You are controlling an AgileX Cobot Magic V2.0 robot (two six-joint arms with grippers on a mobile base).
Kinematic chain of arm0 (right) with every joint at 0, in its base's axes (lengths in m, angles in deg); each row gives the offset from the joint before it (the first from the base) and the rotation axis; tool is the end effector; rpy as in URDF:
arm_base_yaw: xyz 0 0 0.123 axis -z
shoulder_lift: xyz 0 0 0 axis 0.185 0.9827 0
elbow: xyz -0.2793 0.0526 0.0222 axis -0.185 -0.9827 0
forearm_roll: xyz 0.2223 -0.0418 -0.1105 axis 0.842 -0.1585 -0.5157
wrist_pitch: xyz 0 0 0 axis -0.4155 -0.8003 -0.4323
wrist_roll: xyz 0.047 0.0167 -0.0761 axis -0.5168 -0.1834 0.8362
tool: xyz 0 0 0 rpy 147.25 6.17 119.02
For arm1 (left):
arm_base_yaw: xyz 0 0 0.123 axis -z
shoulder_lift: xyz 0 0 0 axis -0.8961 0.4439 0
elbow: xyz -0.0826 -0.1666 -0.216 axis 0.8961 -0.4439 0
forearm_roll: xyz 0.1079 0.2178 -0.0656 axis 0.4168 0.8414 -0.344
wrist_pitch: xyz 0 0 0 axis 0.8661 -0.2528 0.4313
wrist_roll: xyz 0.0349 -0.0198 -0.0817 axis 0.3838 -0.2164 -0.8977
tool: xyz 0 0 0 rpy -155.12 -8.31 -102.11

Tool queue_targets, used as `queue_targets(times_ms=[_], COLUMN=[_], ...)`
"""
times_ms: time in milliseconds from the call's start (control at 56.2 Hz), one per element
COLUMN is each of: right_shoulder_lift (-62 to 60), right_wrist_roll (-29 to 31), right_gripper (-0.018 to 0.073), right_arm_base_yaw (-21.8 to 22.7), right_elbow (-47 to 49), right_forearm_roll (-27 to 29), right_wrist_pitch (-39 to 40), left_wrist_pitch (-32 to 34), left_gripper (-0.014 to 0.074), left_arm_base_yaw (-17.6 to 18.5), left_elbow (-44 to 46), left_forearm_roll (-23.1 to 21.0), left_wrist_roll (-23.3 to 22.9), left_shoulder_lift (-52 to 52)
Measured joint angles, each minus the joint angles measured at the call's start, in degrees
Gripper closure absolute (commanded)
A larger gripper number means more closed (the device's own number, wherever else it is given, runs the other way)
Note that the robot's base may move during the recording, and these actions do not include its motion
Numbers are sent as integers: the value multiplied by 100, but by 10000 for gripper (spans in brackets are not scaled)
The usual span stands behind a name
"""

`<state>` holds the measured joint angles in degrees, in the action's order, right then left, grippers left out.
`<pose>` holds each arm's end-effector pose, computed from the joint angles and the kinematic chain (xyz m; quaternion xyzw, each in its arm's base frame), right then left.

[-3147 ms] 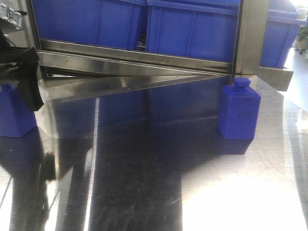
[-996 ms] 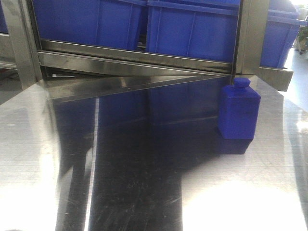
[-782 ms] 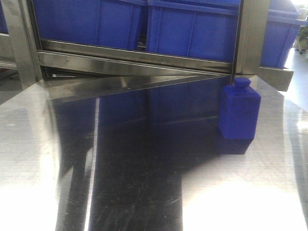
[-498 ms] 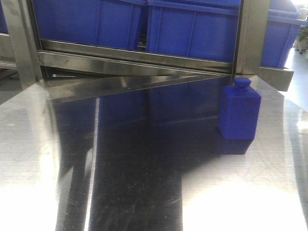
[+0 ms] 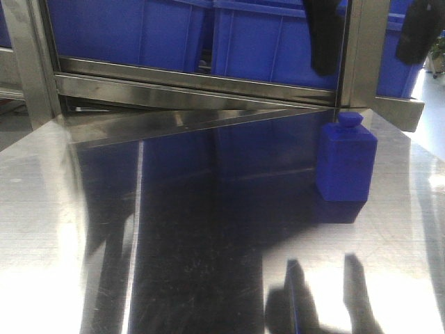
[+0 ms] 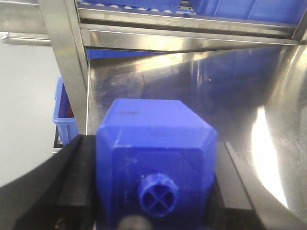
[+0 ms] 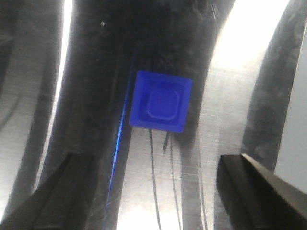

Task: Pick and sort blue part to right shelf
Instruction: 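Lower the right gripper onto the blue block part, grasp and lift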

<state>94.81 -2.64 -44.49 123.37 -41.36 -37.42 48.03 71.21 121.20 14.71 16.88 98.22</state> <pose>0.2783 0.1668 0.3300 -0.0571 0.9830 -0.0037 0.1746 0.1438 -0.0276 0.3385 0.0673 0.8254 -0.0847 0.5541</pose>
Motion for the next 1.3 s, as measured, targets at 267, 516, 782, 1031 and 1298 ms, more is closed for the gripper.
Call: queue_targets(times_ms=[267, 516, 782, 1031, 1298], right_shoulder_lift=[632, 1015, 1548, 1671, 1635], right_wrist_roll=[-182, -195, -183, -183, -183], right_gripper=[-59, -59, -57, 153, 363], right_arm_base_yaw=[254, 384, 395, 395, 395], right_elbow=[0, 0, -82, -96, -96], right_forearm_roll=[0, 58, 67, 67, 44], right_wrist_pitch=[164, 528, 750, 837, 861], left_wrist_pitch=[0, 0, 0, 0, 0], left_gripper=[354, 354, 354, 354, 354], left_arm_base_yaw=[0, 0, 0, 0, 0], left_elbow=[0, 0, 0, 0, 0], left_forearm_roll=[-11, -31, -45, -45, -50], left_wrist_roll=[0, 0, 0, 10, 10], left_shoulder_lift=[0, 0, 0, 0, 0])
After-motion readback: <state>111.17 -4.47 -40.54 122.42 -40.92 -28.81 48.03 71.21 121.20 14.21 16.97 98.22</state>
